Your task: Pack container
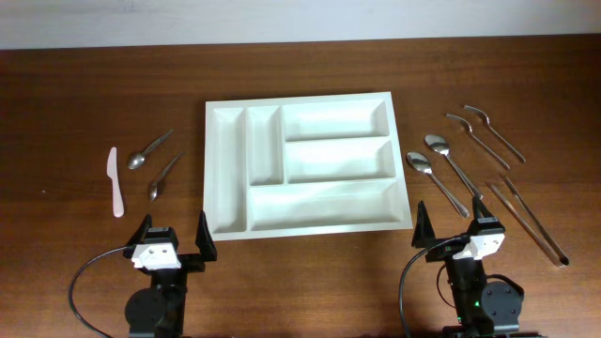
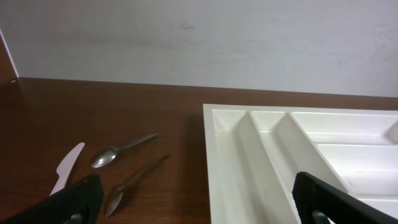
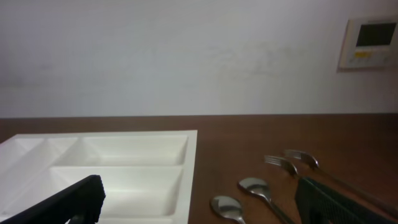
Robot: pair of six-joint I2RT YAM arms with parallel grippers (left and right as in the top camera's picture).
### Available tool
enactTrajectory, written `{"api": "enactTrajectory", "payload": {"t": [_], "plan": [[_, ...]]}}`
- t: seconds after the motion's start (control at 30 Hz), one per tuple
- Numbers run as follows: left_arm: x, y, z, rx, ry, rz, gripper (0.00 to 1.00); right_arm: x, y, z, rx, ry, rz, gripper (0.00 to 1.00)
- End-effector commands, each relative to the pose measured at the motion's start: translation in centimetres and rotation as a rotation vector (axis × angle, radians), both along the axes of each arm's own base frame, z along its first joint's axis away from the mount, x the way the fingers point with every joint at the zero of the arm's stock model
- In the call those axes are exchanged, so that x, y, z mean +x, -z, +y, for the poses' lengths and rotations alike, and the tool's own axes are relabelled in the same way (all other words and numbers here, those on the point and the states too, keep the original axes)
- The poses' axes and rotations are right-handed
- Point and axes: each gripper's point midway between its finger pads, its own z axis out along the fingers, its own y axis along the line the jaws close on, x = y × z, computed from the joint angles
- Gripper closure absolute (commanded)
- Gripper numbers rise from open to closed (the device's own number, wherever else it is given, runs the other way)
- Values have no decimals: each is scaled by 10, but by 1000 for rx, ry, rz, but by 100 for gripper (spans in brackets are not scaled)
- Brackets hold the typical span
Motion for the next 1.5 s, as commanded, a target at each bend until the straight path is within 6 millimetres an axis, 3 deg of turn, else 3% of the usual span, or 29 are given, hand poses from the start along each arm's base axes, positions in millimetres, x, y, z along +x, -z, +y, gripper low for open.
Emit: {"api": "enactTrajectory", "payload": {"t": [0.0,0.13,0.3,0.4,0.5,0.53,0.63,0.77,1.0,1.2,1.3,1.47], "plan": [[0,3,0,1,5,5,1,0,2,-1,9,5,3,1],[0,3,0,1,5,5,1,-3,-21,-4,19,22,-37,1],[0,2,0,1,5,4,1,-7,-67,-30,14,172,-81,1],[0,3,0,2,4,5,1,-3,-88,-45,6,258,-12,1],[0,3,0,1,5,5,1,11,-98,-49,-126,271,124,1],[0,3,0,1,5,5,1,26,-102,-53,-209,274,230,1],[0,3,0,1,5,5,1,49,-105,-64,-234,286,388,1],[0,3,0,1,5,5,1,80,-86,-66,-252,184,594,1],[0,3,0,1,5,5,1,115,3,-74,-268,9,928,1],[0,3,0,1,5,5,1,124,63,-74,-238,-33,1082,1],[0,3,0,1,5,5,1,128,81,-72,-223,-58,1115,1],[0,3,0,1,5,5,1,135,87,-73,-254,-74,1104,1]]}}
